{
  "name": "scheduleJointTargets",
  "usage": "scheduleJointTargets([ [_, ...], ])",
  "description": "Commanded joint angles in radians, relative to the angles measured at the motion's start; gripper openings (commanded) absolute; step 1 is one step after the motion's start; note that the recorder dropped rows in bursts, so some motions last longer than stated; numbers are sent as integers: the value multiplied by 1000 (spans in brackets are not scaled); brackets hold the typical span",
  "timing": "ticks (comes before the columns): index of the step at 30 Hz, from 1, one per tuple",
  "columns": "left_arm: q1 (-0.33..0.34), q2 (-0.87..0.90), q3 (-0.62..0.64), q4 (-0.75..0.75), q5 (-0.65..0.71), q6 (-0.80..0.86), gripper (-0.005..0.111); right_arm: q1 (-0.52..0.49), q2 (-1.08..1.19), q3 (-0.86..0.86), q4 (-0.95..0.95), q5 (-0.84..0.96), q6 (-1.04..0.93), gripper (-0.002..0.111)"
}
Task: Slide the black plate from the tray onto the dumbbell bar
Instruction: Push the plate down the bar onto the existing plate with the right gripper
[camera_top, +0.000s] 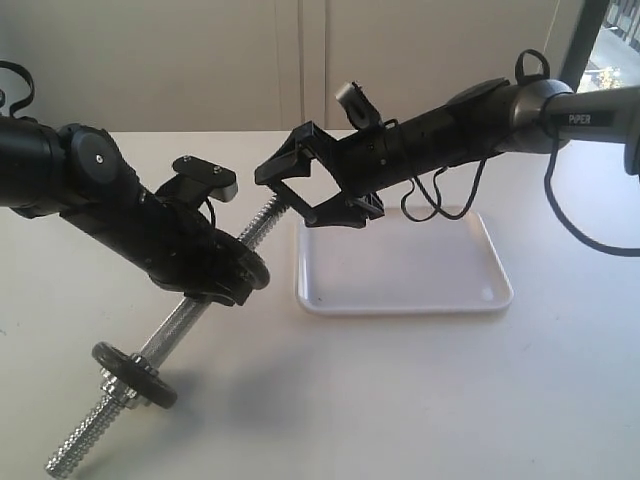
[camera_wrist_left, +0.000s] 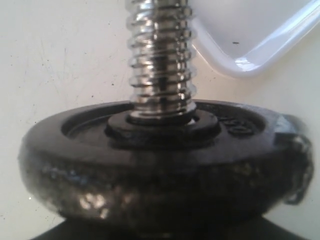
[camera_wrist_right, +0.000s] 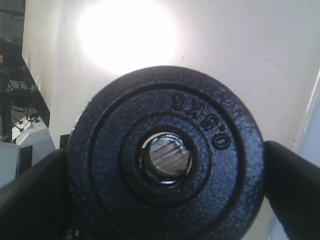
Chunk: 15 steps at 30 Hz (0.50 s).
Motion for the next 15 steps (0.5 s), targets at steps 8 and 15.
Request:
scheduleJointTargets([
  [8,-1,-94,-34,-59,-152,9,0,27,-57,-2,97,195,8,0],
  [15,-1,-89,-34,-36,-144,10,0,27,-80,-2,98,195,22,0],
])
